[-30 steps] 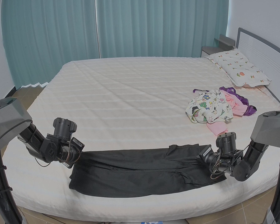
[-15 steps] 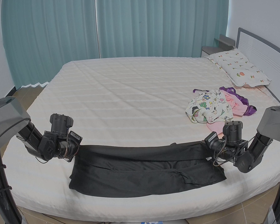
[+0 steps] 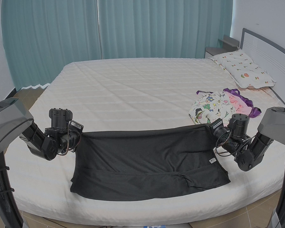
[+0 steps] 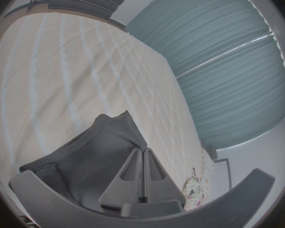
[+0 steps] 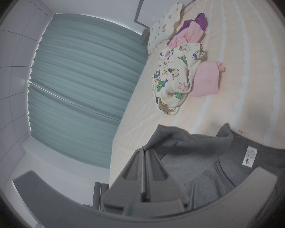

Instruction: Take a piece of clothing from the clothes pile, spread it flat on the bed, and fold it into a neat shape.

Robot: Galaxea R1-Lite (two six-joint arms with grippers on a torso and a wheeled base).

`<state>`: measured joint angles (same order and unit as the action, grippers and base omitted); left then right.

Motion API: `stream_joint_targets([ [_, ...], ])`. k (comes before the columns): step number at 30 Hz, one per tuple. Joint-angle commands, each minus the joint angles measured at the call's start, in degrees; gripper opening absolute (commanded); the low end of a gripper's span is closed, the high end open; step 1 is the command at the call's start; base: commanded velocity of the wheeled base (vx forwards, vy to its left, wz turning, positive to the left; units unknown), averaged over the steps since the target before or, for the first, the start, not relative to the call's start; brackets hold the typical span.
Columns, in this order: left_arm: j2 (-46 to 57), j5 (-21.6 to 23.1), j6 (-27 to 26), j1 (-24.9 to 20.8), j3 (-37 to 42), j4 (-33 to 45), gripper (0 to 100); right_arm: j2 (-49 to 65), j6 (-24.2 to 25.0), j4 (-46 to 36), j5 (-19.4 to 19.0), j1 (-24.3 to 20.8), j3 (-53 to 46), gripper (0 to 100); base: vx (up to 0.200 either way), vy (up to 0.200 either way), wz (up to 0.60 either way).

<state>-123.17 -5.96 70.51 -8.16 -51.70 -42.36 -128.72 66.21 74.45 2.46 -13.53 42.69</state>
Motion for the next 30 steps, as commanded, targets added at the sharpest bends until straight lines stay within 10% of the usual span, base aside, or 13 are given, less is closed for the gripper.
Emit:
stream_joint_targets([
  [1, -1.63, 1.22, -0.20, -0.19, 1.43, -0.79, 0, -1.80, -0.38, 1.14, 0.44, 1.49, -2.09, 0, 0.000, 0.000, 0.00],
  [30, 3.29, 1.04, -7.14, 1.21, 6.79, -1.23, 0, -2.50, -8.90, 14.50, -1.76, 2.81, -10.61, 0, 0.000, 0.000, 0.00],
])
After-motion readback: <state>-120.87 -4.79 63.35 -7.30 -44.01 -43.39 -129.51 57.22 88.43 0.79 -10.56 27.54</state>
